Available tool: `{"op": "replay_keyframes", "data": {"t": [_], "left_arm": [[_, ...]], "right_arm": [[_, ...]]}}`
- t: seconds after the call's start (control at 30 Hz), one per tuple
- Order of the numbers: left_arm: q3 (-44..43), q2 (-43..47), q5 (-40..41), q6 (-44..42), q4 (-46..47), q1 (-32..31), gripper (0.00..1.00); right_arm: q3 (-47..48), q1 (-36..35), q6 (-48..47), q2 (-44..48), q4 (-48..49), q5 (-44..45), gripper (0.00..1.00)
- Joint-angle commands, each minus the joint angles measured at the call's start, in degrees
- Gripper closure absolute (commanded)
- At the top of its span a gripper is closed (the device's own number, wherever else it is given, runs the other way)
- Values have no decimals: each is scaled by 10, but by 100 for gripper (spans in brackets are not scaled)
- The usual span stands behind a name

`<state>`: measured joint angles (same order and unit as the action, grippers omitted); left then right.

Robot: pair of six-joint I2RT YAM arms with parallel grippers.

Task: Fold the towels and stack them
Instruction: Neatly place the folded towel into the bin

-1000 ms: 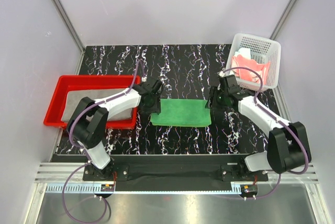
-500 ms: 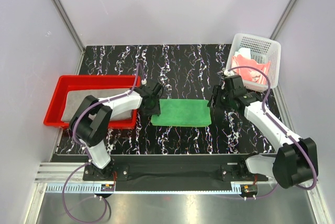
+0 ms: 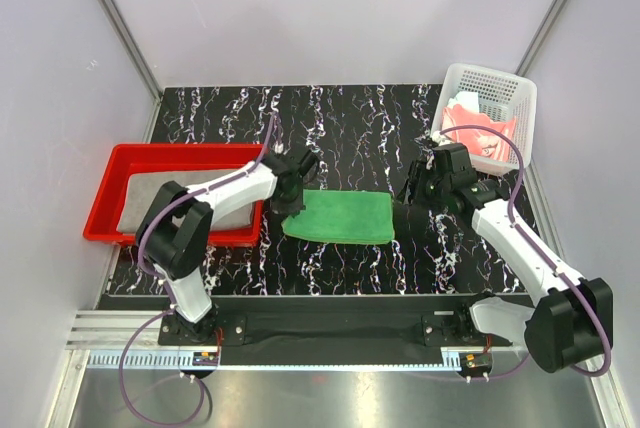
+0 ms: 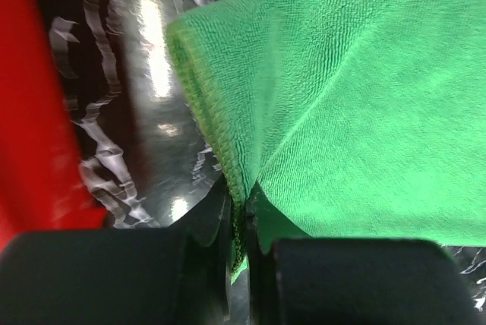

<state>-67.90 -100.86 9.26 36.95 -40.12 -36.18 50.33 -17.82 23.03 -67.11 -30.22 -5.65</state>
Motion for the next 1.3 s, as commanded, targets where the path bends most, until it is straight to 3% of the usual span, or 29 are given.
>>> {"op": "replay_keyframes", "data": {"t": [0.0,0.3,0.6,0.77,0.87,1.1,1.27], "left_arm": [[-89,14,77,-49,-111,-2,100],[-145,88,176,-126,-218,28,100],[-95,170,209,-237,-213,165,100],[-37,202,265,-323,-127,218,100],[-9,222,263,-348,-71,260,100],[-12,217,264,-388,-47,359,100],[0,204,216,-412,-13,425,96]], "right_arm": [[17,2,3,11,12,-11,44],[28,2,-4,0,29,-34,43],[7,2,6,1,95,-85,43],[3,2,2,-3,105,-91,43],[-7,2,4,3,118,-98,43],[-1,2,-11,15,114,-100,42],[-5,3,-18,30,112,-102,41]]}}
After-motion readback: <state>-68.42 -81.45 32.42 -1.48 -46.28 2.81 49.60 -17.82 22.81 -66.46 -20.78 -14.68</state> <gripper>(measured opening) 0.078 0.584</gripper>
